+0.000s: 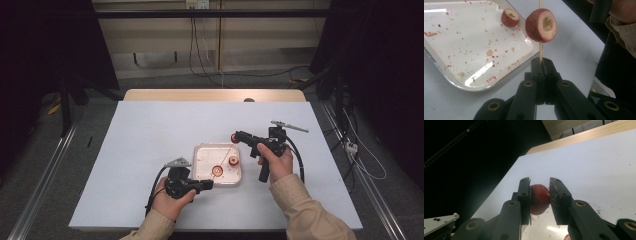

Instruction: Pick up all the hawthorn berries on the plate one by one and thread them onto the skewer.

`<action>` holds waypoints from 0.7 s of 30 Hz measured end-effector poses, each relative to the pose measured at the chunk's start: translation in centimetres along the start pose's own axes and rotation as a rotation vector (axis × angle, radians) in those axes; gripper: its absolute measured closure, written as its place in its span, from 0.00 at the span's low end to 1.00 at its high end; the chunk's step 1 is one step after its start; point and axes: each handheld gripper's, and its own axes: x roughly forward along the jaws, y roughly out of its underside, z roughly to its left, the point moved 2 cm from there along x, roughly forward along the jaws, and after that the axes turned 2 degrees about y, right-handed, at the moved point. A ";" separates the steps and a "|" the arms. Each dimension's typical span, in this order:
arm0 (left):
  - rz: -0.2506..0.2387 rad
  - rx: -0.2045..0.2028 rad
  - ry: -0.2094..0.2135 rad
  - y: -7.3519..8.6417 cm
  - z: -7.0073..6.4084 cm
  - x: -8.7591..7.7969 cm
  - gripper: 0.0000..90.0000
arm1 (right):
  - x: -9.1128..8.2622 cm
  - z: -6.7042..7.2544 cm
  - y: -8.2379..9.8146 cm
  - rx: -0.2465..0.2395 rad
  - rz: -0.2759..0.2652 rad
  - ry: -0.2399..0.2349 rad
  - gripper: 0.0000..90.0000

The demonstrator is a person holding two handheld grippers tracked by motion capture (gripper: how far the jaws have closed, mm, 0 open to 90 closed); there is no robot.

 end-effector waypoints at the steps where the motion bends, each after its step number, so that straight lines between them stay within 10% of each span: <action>1: -0.001 0.000 -0.001 0.0 0.0 0.0 1.00 | 0.0 0.0 0.0 -0.002 -0.001 0.003 0.80; 21: -0.020 -0.009 -0.006 -0.1 0.1 -0.1 1.00 | 0.5 0.6 0.8 -0.003 0.036 -0.032 0.80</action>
